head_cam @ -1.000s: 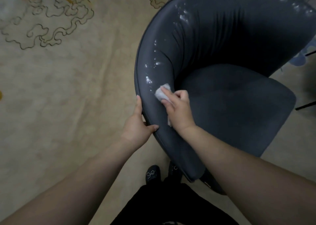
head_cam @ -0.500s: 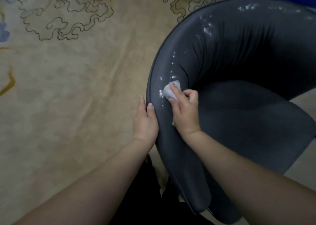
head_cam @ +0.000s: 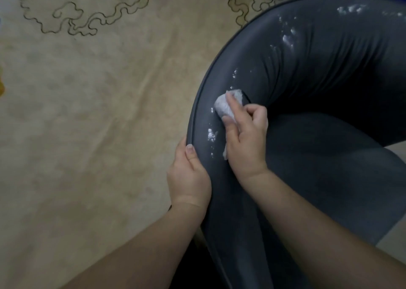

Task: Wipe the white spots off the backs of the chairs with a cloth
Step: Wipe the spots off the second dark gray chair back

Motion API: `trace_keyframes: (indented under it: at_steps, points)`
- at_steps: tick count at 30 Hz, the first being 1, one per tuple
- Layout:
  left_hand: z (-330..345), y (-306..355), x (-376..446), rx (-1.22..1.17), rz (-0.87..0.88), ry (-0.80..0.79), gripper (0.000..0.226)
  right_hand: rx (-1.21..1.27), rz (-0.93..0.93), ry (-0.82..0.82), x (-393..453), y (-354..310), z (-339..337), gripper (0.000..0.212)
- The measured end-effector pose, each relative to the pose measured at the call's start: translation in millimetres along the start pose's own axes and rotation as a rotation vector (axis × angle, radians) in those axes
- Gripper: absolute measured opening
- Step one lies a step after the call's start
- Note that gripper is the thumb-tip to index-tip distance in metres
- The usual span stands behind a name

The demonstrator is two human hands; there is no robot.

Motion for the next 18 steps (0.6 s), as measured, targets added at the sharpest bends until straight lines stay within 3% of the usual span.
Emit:
trace_keyframes:
  at_steps: [3, 10, 15, 18]
  points:
    - [-1, 0, 1, -0.012, 0.003, -0.002, 0.060, -0.020, -0.179, -0.051, -45, -5, -5, 0.041]
    - [-1, 2, 1, -0.064, 0.021, 0.002, 0.054, -0.035, 0.096, 0.038, 30, -5, 5, 0.040]
    - [0, 0, 1, -0.056, 0.008, -0.007, 0.053, -0.114, -0.245, -0.130, -6, -24, 4, 0.036]
    - [1, -2, 2, -0.053, -0.015, 0.001, 0.052, -0.073, -0.273, -0.186, -38, -15, -6, 0.035]
Point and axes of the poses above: each hand's wrist, its own x-axis towards the middle knuckle, its own z-axis out of the palm, y = z × x, the point moved 6 cm from there along x, towards the middle knuckle, and after that the axes turned 8 degrees about -x, right-handed, at the moved point
